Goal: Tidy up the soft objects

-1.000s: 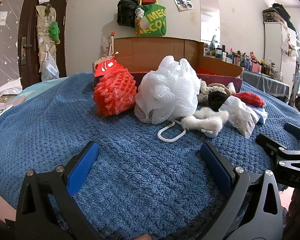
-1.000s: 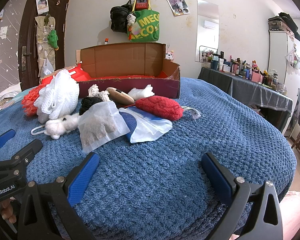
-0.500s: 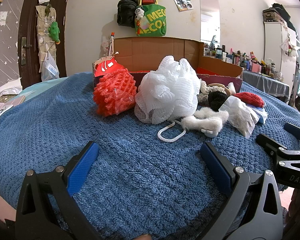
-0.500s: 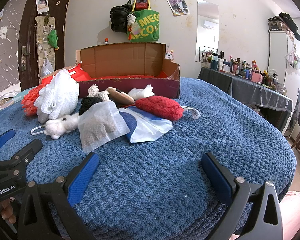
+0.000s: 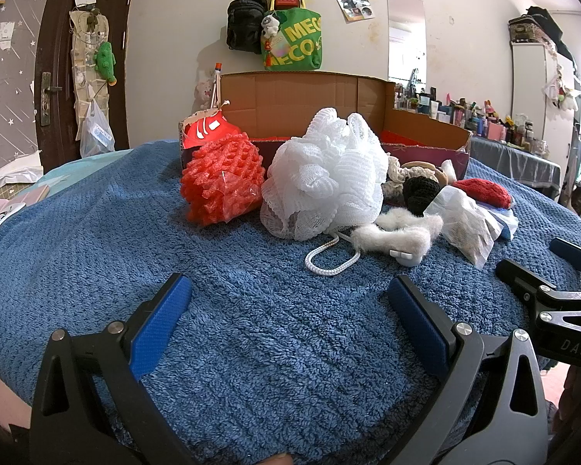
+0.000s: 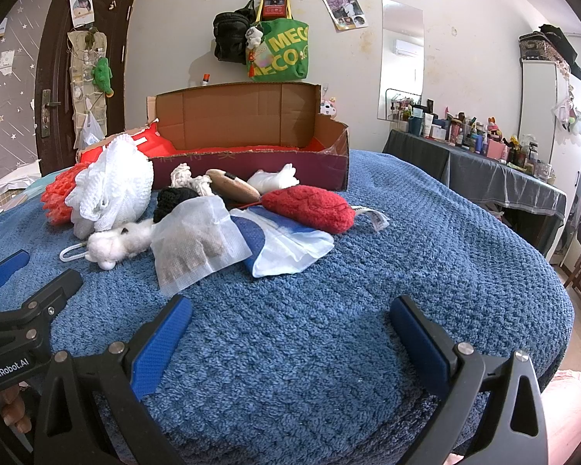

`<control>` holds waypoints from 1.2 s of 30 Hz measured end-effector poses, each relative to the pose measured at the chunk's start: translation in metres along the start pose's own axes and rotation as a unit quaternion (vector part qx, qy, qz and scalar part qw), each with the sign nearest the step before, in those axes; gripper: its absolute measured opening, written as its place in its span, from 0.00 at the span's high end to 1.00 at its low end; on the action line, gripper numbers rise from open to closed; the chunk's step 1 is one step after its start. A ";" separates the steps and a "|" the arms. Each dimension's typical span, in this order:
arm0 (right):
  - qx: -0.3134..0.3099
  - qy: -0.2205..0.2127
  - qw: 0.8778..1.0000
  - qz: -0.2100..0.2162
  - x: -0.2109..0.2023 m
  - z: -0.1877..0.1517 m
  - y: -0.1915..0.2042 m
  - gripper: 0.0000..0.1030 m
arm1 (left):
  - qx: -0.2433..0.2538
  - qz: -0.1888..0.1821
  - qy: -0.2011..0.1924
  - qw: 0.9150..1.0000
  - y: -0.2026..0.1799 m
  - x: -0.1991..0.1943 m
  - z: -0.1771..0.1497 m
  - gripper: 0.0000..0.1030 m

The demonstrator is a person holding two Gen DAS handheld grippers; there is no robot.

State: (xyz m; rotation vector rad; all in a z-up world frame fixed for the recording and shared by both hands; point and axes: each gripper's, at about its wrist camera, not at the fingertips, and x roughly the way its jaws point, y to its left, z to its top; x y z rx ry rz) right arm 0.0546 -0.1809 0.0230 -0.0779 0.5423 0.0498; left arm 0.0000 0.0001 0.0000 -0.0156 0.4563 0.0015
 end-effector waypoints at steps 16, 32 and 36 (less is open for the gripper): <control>0.002 0.001 1.000 0.002 -0.001 -0.001 0.000 0.00 | 0.005 -0.002 -0.005 1.000 0.001 -0.002 0.004 0.00; 0.009 -0.017 1.000 -0.003 0.002 0.041 -0.013 0.00 | -0.015 -0.013 0.000 1.000 0.023 0.008 0.062 0.00; 0.009 -0.012 1.000 -0.002 0.012 0.056 -0.019 0.00 | -0.026 -0.014 0.029 0.999 0.035 0.022 0.075 0.00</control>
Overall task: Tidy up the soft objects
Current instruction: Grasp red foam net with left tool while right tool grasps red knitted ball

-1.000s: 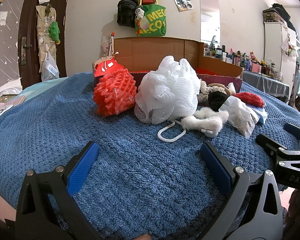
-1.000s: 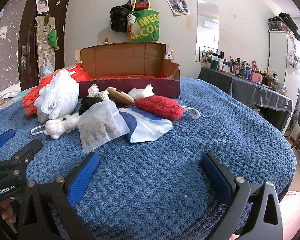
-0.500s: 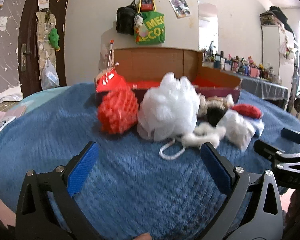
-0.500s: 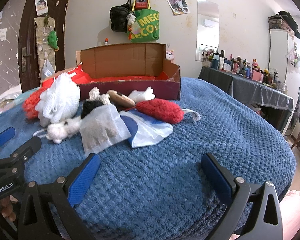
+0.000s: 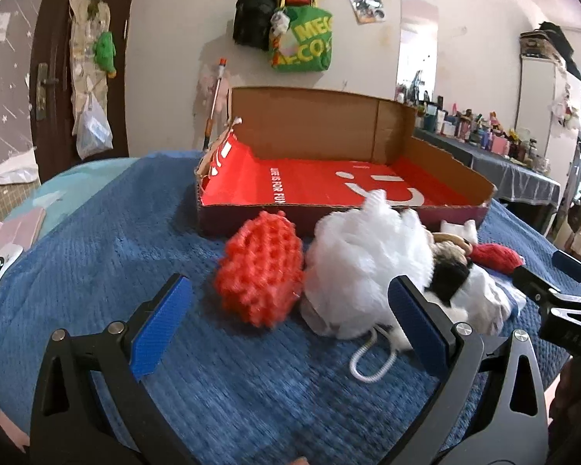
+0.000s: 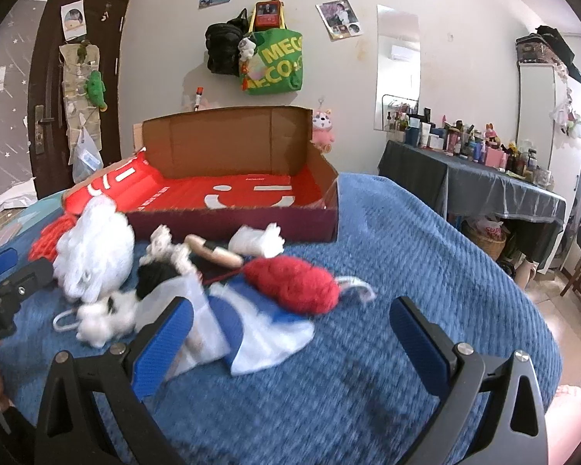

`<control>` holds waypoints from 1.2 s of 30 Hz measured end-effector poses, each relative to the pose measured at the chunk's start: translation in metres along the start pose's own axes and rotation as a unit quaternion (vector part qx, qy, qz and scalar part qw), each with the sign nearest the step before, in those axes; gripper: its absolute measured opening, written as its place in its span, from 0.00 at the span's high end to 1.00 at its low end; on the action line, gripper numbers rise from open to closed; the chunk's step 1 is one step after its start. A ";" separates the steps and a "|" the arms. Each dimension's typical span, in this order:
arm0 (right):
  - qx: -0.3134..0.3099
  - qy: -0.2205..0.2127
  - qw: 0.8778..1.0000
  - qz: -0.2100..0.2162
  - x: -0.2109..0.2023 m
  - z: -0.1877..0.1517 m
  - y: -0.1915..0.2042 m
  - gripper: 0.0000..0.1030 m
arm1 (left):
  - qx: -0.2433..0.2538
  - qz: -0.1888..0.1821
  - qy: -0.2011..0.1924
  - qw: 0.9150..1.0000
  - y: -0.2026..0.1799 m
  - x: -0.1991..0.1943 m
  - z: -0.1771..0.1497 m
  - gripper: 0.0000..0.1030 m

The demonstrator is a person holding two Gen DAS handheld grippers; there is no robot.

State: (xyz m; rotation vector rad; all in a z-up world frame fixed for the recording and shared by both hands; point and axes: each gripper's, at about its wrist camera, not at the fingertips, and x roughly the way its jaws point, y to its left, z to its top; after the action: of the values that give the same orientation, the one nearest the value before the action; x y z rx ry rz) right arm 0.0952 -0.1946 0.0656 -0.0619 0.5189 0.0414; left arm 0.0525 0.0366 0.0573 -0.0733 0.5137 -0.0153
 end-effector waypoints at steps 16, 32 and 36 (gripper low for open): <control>-0.018 0.068 0.997 0.020 0.041 0.034 -0.029 0.00 | 0.019 -0.010 0.107 0.994 0.036 0.038 0.029 0.00; -0.042 0.151 0.984 0.081 0.073 0.033 -0.029 0.16 | 0.069 -0.017 0.147 0.987 0.031 0.066 0.027 0.20; -0.041 0.157 0.980 0.114 0.075 0.031 -0.028 0.32 | 0.060 -0.055 0.159 0.984 0.027 0.071 0.024 0.50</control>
State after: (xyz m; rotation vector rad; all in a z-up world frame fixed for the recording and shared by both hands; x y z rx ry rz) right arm 0.1770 -0.2185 0.0569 -0.0902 0.8390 0.2810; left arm 0.1263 0.0625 0.0418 0.0198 0.8259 -0.1672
